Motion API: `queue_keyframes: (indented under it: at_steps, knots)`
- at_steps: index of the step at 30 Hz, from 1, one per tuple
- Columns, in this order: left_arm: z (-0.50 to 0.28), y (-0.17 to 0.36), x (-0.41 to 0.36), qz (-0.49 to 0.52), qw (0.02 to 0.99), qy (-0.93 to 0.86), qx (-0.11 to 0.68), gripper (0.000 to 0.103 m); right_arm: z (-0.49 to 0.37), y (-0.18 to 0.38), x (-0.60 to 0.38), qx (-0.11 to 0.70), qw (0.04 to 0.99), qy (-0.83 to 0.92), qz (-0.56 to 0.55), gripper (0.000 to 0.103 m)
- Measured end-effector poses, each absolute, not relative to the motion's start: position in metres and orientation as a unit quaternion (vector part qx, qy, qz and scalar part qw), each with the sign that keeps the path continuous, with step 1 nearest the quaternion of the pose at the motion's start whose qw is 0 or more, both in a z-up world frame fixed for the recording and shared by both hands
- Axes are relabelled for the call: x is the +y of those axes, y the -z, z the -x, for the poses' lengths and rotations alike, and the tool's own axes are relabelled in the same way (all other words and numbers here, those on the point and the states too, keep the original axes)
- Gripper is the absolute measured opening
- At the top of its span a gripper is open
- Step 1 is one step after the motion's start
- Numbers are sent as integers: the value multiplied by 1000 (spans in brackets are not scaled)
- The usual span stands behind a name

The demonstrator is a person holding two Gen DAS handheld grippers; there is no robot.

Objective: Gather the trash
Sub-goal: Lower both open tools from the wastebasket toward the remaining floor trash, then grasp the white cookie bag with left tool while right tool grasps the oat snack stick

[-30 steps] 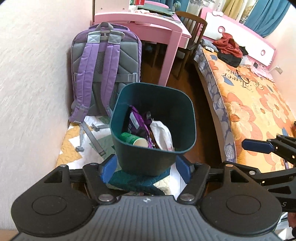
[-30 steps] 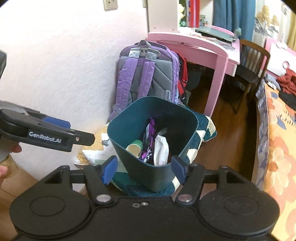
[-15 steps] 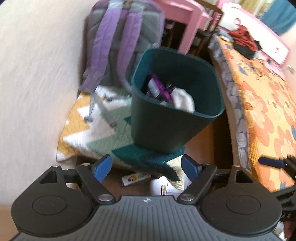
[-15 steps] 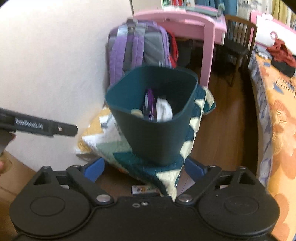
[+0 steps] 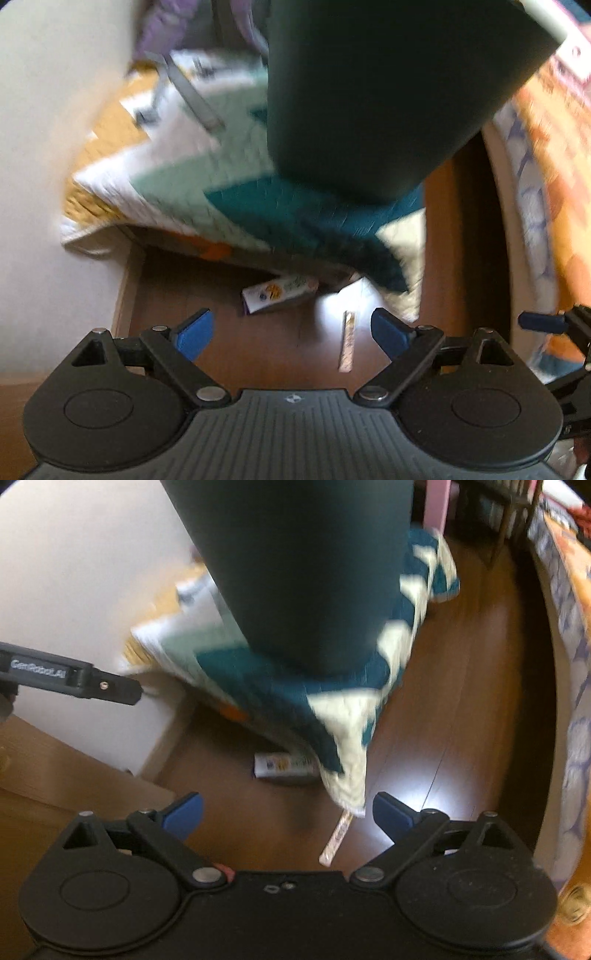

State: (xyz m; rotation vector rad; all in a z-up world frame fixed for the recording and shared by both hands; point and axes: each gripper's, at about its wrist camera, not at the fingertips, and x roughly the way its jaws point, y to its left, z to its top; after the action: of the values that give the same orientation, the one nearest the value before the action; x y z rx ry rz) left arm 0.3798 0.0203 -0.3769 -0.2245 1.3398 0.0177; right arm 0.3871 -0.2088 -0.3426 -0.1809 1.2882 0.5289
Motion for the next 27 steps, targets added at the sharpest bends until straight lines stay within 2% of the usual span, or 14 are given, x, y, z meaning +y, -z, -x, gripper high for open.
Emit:
queue_keyframes:
  at_steps: [9,14,19,27]
  knots:
    - [-401,553,2,61,766,42,638,93,-398,526,-217,648,737,-179,68,95]
    - [-405,639,-12,4,769,69,636,93,-400,612,-217,657,732,-165,70,93]
    - [-408,701,-22,-53,776,107,619,93,-397,690,-221,672,722,-144,77,88]
    - [-429,770,-26,-111,784,139,594,93,-394,762,-222,692,704,-147,63,88]
